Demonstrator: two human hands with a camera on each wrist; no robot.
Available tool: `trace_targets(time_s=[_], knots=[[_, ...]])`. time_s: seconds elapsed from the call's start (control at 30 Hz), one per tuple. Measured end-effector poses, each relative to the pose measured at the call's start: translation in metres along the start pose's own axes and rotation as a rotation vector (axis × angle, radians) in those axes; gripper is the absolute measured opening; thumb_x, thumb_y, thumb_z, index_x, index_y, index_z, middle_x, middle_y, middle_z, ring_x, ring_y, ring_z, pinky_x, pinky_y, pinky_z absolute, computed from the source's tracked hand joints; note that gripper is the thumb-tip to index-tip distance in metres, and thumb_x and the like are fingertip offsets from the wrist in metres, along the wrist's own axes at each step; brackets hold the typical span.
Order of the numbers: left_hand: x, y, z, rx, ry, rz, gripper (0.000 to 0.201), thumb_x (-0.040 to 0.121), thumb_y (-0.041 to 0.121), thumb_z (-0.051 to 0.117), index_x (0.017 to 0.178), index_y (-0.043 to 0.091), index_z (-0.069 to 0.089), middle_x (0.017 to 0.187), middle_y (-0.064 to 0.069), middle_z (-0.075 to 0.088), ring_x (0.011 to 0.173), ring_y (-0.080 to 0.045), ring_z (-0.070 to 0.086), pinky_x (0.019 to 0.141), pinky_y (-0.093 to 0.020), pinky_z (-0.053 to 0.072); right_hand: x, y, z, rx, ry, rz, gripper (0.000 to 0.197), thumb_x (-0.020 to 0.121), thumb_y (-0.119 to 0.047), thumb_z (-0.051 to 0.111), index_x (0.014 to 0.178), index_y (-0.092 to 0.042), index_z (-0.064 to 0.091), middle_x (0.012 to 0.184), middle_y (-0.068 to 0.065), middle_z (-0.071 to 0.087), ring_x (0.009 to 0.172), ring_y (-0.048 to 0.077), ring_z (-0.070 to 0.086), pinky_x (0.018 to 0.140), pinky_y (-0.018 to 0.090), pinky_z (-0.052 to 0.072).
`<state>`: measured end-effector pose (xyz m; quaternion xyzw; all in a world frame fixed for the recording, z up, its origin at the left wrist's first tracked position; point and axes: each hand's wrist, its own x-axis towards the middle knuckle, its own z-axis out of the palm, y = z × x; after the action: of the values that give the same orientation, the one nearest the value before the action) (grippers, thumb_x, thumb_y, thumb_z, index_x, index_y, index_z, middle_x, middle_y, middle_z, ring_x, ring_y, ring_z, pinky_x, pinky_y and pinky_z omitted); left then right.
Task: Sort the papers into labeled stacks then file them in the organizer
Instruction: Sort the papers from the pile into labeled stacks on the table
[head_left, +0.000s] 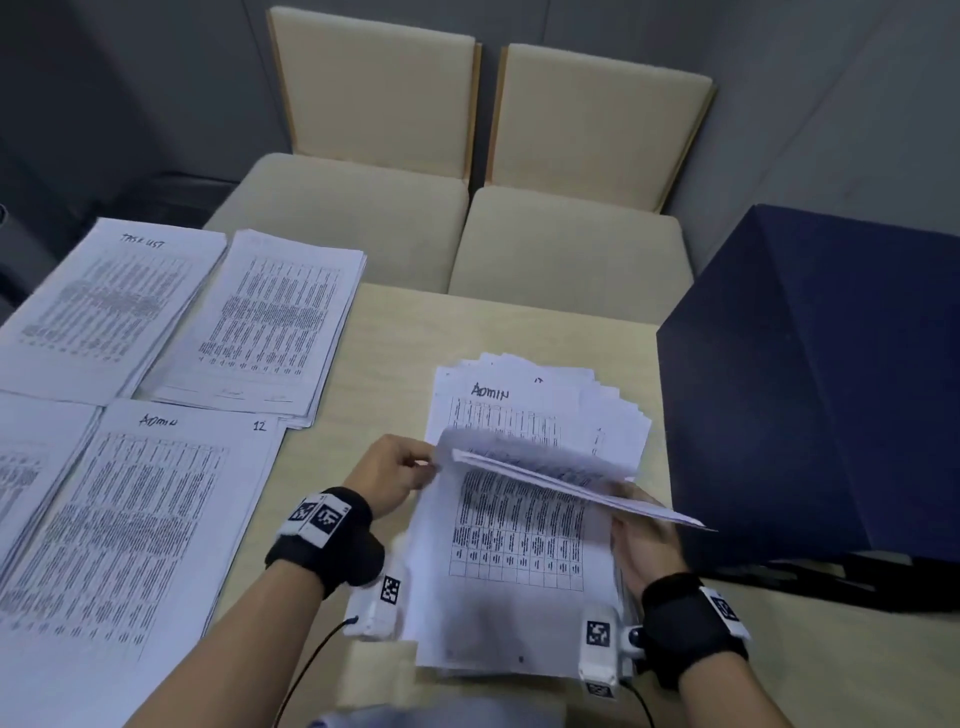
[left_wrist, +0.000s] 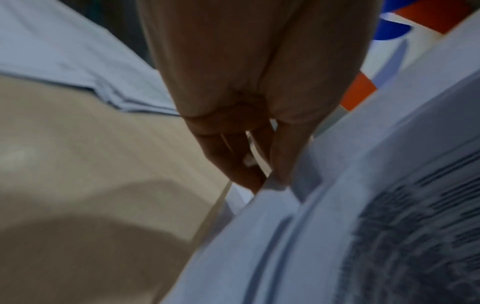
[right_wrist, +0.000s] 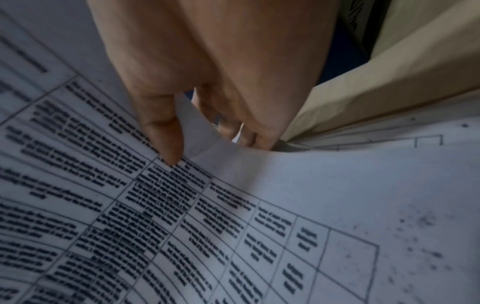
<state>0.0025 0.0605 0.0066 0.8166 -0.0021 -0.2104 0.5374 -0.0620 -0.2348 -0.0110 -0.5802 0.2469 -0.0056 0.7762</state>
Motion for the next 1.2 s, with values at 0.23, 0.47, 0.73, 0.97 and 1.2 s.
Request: trace_targets(time_s=[0.23,0.47,0.73,0.97,1.2], knots=[[0.008,0.002,0.018,0.279,0.288,-0.237,0.009,0.089,0.02,0.065,0.086,0.016,0.057,0.079,0.0,0.058,0.076,-0.02,0.054,0.064,-0.025,0.04,-0.003,-0.006,0.002,0.003,0.064,0.003,0.03,0.079,0.023,0.048,0.079,-0.003,0.062,0.059,-0.003,0.067,0.053,0.006,0.062,0.047,0.013,0.046],[0.01,0.014,0.008,0.797,0.279,-0.096,0.053,0.094,0.053,0.046,0.057,0.016,0.048,0.056,-0.001,0.05,0.06,-0.027,0.053,0.053,-0.027,0.036,0.001,-0.001,-0.005,-0.027,0.123,0.032,0.017,0.077,0.009,0.062,0.092,0.007,0.068,0.088,0.015,0.072,0.083,0.027,0.067,0.077,0.029,0.053],[0.006,0.01,-0.009,0.741,0.244,0.072,0.04,0.099,0.036,0.046,0.063,0.021,0.043,0.056,0.003,0.046,0.056,-0.023,0.046,0.056,-0.029,0.033,0.006,-0.004,0.0,-0.018,0.062,0.113,0.037,0.079,0.015,0.052,0.102,-0.004,0.074,0.104,0.003,0.075,0.104,0.016,0.067,0.093,0.026,0.046],[0.0,-0.006,-0.006,-0.09,-0.042,-0.009,0.055,0.082,-0.02,0.05,0.088,0.027,0.077,0.092,0.008,0.075,0.087,-0.004,0.067,0.076,-0.012,0.049,0.008,-0.001,-0.002,-0.036,-0.035,0.065,0.025,0.077,0.001,0.068,0.102,0.007,0.066,0.1,0.005,0.07,0.103,0.023,0.063,0.091,0.028,0.044],[0.01,-0.005,0.012,0.311,0.331,-0.254,0.017,0.084,0.026,0.069,0.077,0.017,0.057,0.073,0.002,0.061,0.071,-0.019,0.058,0.055,-0.023,0.038,0.001,-0.006,0.001,-0.083,0.036,0.02,0.029,0.083,0.014,0.057,0.098,-0.01,0.064,0.08,-0.001,0.073,0.083,0.016,0.068,0.076,0.024,0.052]])
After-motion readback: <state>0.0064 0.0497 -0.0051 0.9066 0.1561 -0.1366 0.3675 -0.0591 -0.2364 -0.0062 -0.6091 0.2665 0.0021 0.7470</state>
